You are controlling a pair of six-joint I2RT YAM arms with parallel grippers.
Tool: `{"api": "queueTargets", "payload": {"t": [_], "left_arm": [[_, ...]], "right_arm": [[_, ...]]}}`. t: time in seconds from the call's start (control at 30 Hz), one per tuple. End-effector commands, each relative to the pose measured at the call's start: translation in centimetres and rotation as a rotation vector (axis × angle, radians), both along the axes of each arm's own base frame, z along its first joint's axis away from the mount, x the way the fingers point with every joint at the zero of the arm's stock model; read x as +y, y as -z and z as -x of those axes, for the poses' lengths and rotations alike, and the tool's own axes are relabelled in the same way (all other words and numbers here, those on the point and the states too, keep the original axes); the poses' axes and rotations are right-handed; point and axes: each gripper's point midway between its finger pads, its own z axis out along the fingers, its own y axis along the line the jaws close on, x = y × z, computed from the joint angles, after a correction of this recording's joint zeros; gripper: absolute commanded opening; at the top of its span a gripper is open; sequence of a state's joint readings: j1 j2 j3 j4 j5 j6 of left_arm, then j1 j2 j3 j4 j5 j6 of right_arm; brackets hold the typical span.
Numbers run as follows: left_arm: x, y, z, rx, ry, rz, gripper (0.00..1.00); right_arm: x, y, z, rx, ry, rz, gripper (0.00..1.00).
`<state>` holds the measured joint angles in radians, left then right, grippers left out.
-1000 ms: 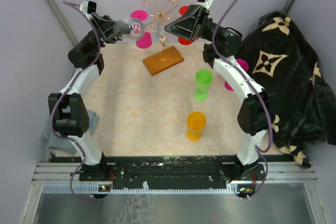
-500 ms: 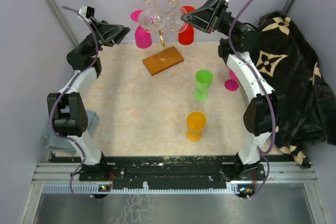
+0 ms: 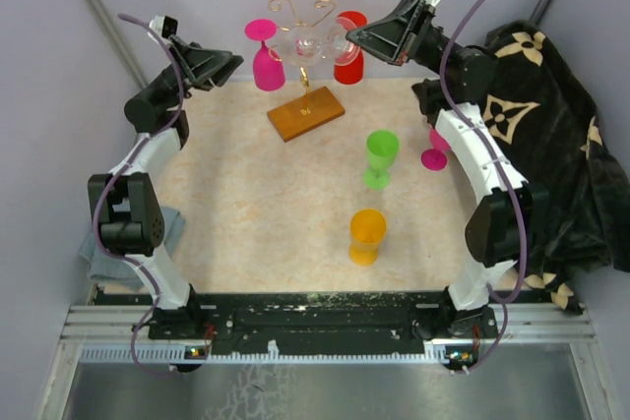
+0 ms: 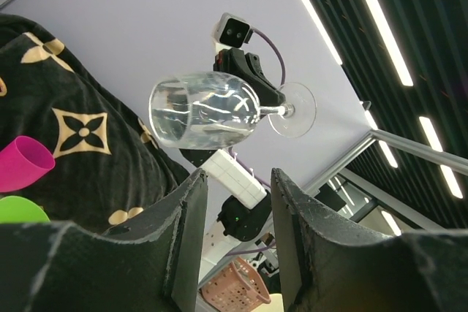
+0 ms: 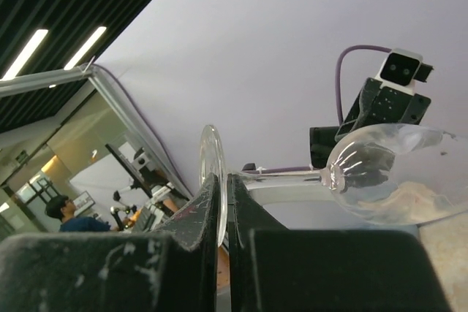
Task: Place the wine glass upside down on the wine glass rack
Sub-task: Turn the wine glass upside down at the wine rack.
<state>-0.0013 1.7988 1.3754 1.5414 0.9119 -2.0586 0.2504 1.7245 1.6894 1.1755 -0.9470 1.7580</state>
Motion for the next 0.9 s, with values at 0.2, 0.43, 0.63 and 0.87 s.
{"api": "queueTargets", "payload": {"t": [0.2,0.43,0.63,0.87], "left_arm": [[1.0,-0.9,4.3,-0.204,0.01,-0.032,0.46],[1.1,-1.3,4.4,-0.21,0.0,-0.041,0.45],[1.0,-1.6,4.6,-0.212,-0.008,-0.061,0.45],[0.8,-1.6,4.7,-0.212,-0.023,-0.09,0.45]], "right_arm": [[-2.1,-1.0,-0.5,0.071,0.187,0.085,0.0],[-3.3,2.3,-4.5,0.269,0.302,0.178,0.0],[-3.9,5.2,-7.4,0.389,0.352,0.232,0.0],[-3.9,7.8,-10.3,0.46,0.399,0.277,0.0]]}}
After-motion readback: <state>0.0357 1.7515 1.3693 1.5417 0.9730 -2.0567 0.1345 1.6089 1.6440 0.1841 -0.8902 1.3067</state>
